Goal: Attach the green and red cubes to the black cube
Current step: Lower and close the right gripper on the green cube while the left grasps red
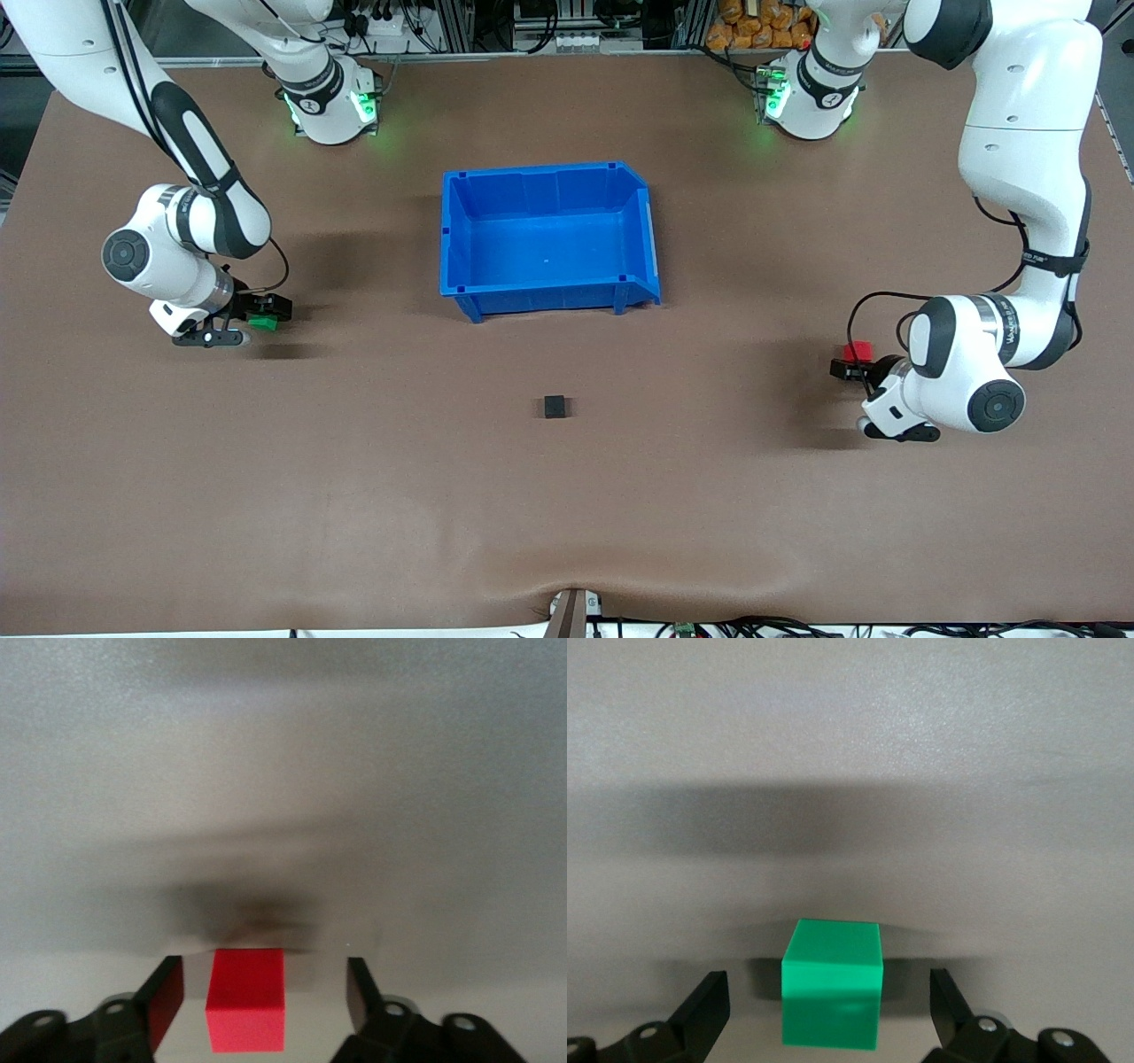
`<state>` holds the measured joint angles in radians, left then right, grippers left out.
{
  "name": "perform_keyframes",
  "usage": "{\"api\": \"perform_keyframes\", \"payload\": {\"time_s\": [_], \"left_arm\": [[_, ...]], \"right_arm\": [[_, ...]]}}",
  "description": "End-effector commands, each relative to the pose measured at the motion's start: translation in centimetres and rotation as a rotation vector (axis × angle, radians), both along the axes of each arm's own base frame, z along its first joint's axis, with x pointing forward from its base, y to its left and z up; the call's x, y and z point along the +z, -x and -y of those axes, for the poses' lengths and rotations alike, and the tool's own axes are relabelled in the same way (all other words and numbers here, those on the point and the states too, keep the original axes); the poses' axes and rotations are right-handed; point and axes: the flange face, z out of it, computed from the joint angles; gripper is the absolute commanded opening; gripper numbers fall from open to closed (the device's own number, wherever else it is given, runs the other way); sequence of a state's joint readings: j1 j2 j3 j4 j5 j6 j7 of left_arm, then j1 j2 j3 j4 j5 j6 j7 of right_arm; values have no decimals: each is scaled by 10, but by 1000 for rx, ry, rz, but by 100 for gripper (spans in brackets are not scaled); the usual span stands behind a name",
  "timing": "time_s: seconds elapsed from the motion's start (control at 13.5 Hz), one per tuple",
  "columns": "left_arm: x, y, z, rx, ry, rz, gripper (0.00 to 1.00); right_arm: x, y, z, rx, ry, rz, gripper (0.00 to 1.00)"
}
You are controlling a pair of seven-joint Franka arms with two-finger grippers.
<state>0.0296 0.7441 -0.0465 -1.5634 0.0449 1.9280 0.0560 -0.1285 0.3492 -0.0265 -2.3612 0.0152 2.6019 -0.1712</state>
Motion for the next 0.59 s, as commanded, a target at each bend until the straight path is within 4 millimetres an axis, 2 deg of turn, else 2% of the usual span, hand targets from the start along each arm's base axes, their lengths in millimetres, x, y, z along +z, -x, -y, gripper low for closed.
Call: {"api": "perform_keyframes", "payload": {"time_s": [0.0,0.15,0.44,0.52], "left_arm": [[-3,3,-1,-27,-7,-1,63],[-4,4,-3,-25,-7,-2,56],[-5,5,-4,-24,-6,-7,25],[-5,5,-5,-22,-7,-7,18]], "right_arm": [[1,6,4,7,-7,2,100],[1,6,3,9,-7,2,100],[1,6,4,7,-7,1,100],[1,6,3,9,-7,1,66]]}}
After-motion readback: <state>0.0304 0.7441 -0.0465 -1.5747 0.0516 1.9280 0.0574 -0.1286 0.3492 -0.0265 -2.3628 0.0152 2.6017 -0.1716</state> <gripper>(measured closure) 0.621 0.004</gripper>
